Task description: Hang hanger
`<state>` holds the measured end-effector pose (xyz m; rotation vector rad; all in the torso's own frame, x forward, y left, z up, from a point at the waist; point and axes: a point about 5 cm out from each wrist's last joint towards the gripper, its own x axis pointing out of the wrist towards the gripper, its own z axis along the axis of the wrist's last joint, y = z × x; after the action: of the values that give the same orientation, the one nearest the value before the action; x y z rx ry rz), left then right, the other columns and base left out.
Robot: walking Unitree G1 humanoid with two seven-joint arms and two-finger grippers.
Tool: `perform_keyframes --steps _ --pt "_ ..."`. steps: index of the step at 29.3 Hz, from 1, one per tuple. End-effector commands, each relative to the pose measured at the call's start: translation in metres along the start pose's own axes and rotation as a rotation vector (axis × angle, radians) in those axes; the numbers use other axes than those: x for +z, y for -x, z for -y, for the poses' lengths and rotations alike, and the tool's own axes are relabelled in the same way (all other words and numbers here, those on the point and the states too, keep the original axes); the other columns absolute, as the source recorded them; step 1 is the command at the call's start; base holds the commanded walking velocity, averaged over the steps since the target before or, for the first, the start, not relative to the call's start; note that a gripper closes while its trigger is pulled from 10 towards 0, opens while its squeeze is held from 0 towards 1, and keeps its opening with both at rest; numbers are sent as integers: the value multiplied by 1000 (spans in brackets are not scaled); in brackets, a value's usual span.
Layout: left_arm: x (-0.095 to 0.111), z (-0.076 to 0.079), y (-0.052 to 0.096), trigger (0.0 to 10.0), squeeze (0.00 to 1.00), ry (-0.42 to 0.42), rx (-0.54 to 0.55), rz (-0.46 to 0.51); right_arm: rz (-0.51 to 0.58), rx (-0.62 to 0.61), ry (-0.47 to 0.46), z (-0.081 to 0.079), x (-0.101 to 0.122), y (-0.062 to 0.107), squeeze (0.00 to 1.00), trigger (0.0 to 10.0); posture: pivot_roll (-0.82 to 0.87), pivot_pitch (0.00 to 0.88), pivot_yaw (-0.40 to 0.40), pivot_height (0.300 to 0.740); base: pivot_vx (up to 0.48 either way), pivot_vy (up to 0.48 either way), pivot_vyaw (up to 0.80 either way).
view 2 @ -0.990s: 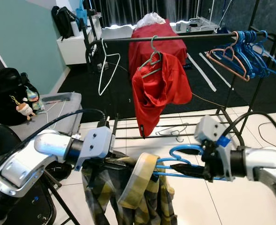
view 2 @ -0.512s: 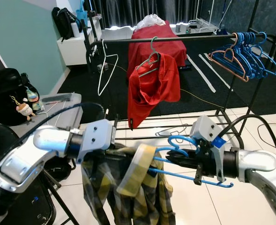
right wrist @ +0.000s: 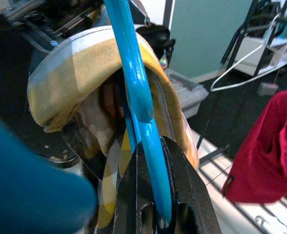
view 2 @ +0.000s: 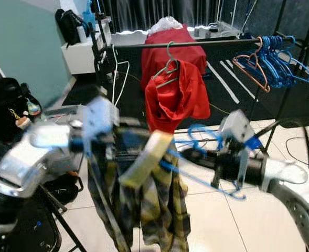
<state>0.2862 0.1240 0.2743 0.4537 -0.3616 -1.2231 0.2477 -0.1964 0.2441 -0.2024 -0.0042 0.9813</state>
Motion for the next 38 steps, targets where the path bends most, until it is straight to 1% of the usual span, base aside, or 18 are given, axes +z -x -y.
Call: perform_keyframes --steps 1,2,4,6,10,16,17,19,20,21,24,25,26,28,30,31,33,38 --pt "-1 -11 17 10000 1000 54 90 25 97 -81 47 10 14 4 0 0 -208 0 71 740 0 0 0" --pt "-1 -11 17 10000 1000 54 90 25 97 -81 47 10 14 4 0 0 -208 0 71 740 0 0 0" --pt "5 -20 31 10000 1000 75 171 77 122 -131 51 16 16 6 0 0 -204 0 69 740 0 0 0" --pt "7 -22 35 10000 1000 80 202 91 131 -142 54 18 17 6 0 0 -197 0 66 740 0 0 0" --pt "8 -26 43 10000 1000 93 267 125 144 -186 62 24 19 7 0 0 -190 0 63 740 0 0 0" --pt "7 -27 47 10000 1000 139 312 150 171 -240 78 31 24 10 0 0 -190 0 63 740 0 0 0" --pt "6 -24 47 10000 471 212 322 200 205 -277 89 36 30 14 0 0 -190 0 66 740 0 0 0" --pt "6 -24 47 10000 471 231 323 212 214 -286 92 37 32 15 0 0 -190 0 66 740 0 0 0" --pt "2 -19 43 10000 0 256 319 212 243 -302 94 39 37 18 0 0 -192 0 71 740 0 0 0" --pt "2 -19 43 10000 0 256 319 212 243 -302 94 39 37 18 0 0 -192 0 71 740 0 0 0" --pt "-13 5 13 10000 0 377 342 221 327 -294 80 41 50 21 0 0 -191 0 68 740 0 0 0" --pt "-13 5 13 10000 0 377 342 221 327 -294 80 41 50 21 0 0 -191 0 68 740 0 0 0" --pt "-14 11 3 10000 0 408 355 237 323 -283 80 39 51 19 0 0 -191 0 66 740 0 0 0" --pt "-14 11 3 10000 0 408 355 237 323 -283 80 39 51 19 0 0 -191 0 66 740 0 0 0" --pt "-12 18 -8 10000 0 449 380 276 308 -272 80 38 48 16 0 0 -187 0 63 740 0 0 0" --pt "-12 18 -8 10000 0 449 380 276 308 -272 80 38 48 16 0 0 -187 0 63 740 0 0 0" --pt "-4 22 -19 10000 0 483 411 344 293 -268 76 38 44 14 0 0 -181 0 62 740 0 0 0" --pt "7 24 -27 10000 0 517 437 423 287 -262 69 37 41 10 0 0 -179 0 59 740 0 0 0"
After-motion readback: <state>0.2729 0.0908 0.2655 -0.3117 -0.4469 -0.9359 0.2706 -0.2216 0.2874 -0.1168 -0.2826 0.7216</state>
